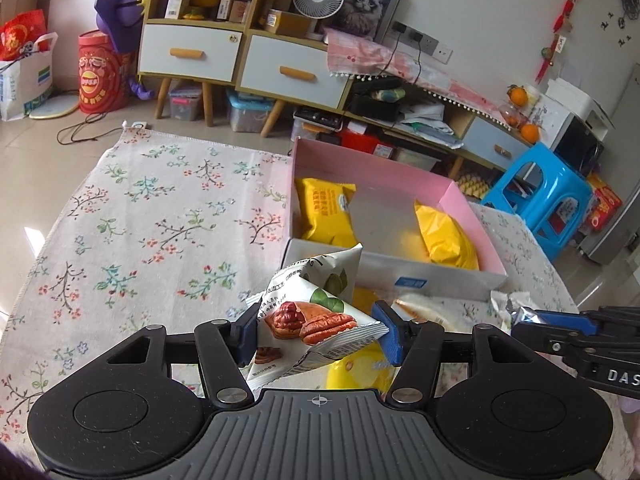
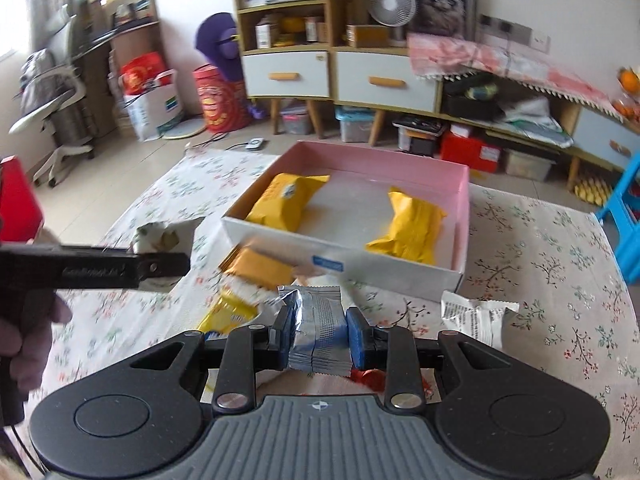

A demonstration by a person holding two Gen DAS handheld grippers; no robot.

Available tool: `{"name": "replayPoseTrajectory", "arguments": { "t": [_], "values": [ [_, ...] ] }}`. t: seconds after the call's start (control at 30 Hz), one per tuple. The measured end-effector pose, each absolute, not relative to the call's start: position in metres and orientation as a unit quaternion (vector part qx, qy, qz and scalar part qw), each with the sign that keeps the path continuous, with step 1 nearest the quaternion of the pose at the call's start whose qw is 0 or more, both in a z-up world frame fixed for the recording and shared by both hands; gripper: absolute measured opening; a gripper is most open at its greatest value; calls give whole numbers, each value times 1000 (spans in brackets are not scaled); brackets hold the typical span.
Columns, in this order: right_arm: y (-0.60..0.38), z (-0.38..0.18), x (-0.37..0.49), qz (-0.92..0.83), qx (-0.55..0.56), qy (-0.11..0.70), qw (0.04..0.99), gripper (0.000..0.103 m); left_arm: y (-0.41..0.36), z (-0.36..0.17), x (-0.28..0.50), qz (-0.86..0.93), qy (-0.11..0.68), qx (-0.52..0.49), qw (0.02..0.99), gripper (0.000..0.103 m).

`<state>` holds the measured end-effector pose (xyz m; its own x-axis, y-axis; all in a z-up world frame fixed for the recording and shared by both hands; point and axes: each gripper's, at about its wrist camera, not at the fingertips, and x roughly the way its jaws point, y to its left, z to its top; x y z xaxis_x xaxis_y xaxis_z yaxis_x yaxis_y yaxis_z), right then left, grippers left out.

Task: Organize snacks
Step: 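Carry the silver wrapper and nut packet over the pink box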

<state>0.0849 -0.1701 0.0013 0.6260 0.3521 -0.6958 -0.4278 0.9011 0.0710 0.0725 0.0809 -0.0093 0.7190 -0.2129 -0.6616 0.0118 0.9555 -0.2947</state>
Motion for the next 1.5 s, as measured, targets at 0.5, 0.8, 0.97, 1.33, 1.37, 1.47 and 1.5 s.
{"name": "replayPoseTrajectory", "arguments": {
  "t": [0.5, 0.8, 0.97, 1.33, 1.37, 1.47, 1.5],
  "values": [
    [-178, 9, 140, 181, 18, 402, 897, 16, 51, 5, 110, -60, 365, -153, 916, 39],
    [-190, 1, 159, 177, 73, 426, 884, 16, 49, 1, 126, -54, 441, -133, 886, 60],
    [-189, 0, 157, 186, 66, 434, 879, 16, 51, 1, 123, -49, 452, -89, 886, 80],
    [-184, 2, 154, 197, 67, 437, 875, 16, 35, -26, 124, -107, 501, -12, 859, 85],
    [-184, 1, 153, 197, 66, 438, 875, 16, 33, -28, 124, -107, 500, -7, 859, 85],
    [-184, 0, 154, 196, 64, 440, 874, 16, 30, -32, 123, -112, 491, 1, 864, 85],
    [-184, -1, 154, 196, 63, 441, 874, 16, 28, -34, 122, -116, 487, 3, 866, 85]
  ]
}}
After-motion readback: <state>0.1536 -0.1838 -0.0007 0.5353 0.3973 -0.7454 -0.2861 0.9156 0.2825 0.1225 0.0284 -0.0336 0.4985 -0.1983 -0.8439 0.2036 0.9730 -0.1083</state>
